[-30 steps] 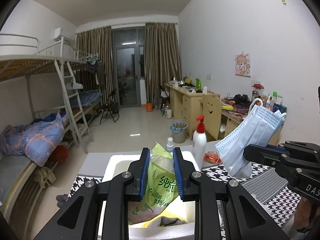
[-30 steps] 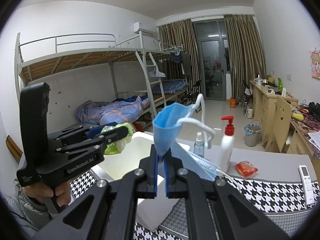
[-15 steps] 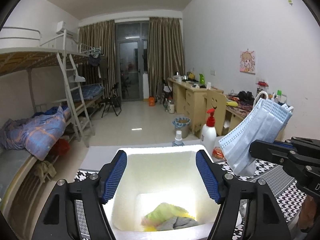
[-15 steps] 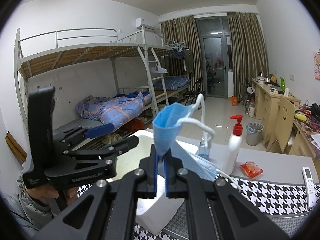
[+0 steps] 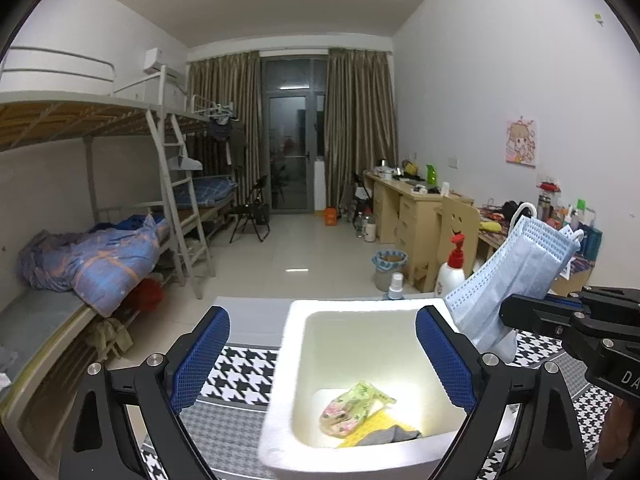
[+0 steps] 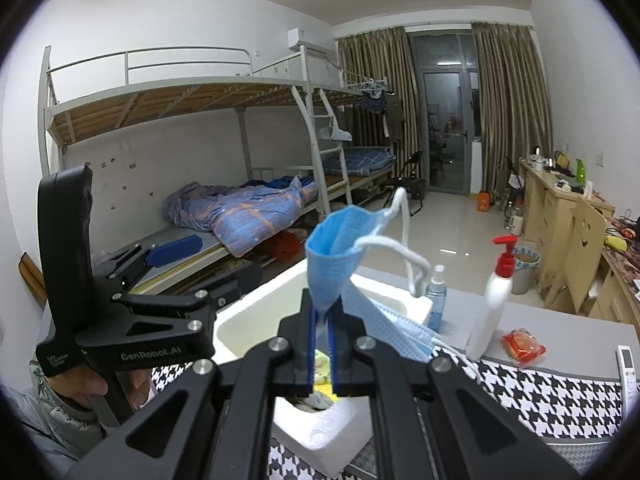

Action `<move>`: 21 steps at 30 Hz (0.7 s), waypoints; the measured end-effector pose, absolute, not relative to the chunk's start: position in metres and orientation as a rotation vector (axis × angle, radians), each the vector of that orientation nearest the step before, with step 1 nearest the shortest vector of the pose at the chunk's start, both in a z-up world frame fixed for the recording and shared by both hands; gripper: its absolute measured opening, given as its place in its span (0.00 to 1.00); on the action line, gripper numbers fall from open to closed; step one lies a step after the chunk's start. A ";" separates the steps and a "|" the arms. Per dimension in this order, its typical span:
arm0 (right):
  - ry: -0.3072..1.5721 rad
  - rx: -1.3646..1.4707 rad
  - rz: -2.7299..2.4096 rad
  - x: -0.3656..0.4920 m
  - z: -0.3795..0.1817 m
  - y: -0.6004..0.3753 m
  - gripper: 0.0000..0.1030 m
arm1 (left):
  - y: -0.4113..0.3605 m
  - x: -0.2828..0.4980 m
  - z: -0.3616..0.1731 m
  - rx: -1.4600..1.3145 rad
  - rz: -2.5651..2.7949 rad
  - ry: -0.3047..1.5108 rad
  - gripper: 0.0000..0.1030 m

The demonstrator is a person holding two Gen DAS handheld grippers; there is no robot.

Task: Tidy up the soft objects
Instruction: 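Open the left tool to drop the bag while the right tool drops the mask into the box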

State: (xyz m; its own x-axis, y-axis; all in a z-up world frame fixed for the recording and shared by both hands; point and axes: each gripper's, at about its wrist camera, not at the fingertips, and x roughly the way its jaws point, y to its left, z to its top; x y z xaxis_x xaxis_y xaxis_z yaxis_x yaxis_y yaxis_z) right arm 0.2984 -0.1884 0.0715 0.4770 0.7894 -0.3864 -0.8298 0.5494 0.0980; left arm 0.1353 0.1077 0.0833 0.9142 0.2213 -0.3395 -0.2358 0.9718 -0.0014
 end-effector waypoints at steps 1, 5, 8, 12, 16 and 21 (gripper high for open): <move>0.415 -0.110 0.996 0.298 0.073 -0.185 0.07 | 0.108 0.134 0.083 -0.043 0.239 0.344 0.93; 0.414 -0.118 1.015 0.296 0.074 -0.178 0.07 | 0.114 0.128 0.083 -0.049 0.258 0.336 0.93; 0.419 -0.124 1.031 0.295 0.074 -0.172 0.08 | 0.120 0.122 0.081 -0.059 0.273 0.334 0.94; 0.432 -0.127 1.046 0.297 0.071 -0.167 0.08 | 0.126 0.117 0.079 -0.067 0.296 0.328 0.94; 0.441 -0.137 1.062 0.295 0.070 -0.158 0.08 | 0.131 0.112 0.078 -0.079 0.307 0.323 0.94; 0.452 -0.154 1.077 0.292 0.069 -0.147 0.08 | 0.136 0.107 0.074 -0.087 0.315 0.323 0.94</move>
